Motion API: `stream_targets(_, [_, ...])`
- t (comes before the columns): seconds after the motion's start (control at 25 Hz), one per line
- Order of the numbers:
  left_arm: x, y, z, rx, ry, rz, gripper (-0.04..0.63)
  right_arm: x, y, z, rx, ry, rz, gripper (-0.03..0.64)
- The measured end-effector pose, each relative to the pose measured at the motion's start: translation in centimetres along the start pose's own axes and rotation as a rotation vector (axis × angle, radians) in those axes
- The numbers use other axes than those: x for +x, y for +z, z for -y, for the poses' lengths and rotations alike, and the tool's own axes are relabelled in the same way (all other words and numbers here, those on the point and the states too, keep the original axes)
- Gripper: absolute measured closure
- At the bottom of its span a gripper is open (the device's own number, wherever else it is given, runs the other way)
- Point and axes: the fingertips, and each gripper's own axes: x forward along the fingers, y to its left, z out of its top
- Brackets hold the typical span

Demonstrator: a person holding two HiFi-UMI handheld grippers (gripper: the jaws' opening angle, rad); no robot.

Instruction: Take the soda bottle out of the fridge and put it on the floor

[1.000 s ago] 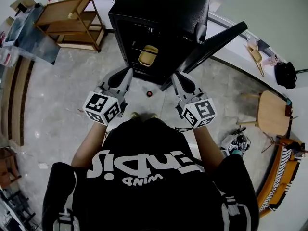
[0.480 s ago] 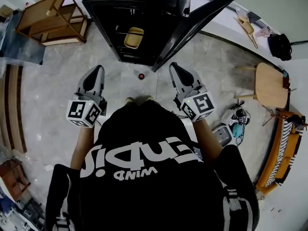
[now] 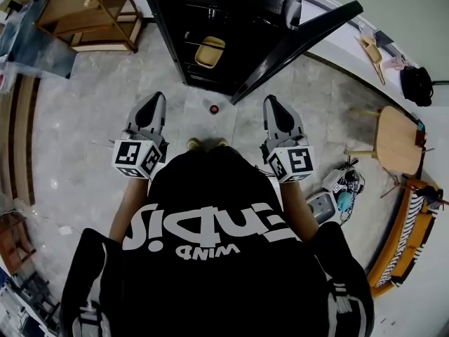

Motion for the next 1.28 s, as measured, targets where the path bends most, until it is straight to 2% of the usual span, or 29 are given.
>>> stream_targets(0.24, [0.2, 1.1, 0.0, 0.03, 0.012, 0.024, 0.589, 0.5, 0.8, -0.1, -0.005, -0.011, 0.022, 0.594])
stream_targets(0.52, [0.3, 1.9, 0.4, 0.017, 0.036, 0.048, 0.589, 0.6, 1.2, 0.1, 0.009, -0.022, 0.032, 0.595])
stream_targets(1.28, [-0.5, 1.7, 1.2, 0.003, 0.059, 0.031, 0.589, 0.7, 1.0, 0.2, 0.01, -0.011, 0.022, 0.595])
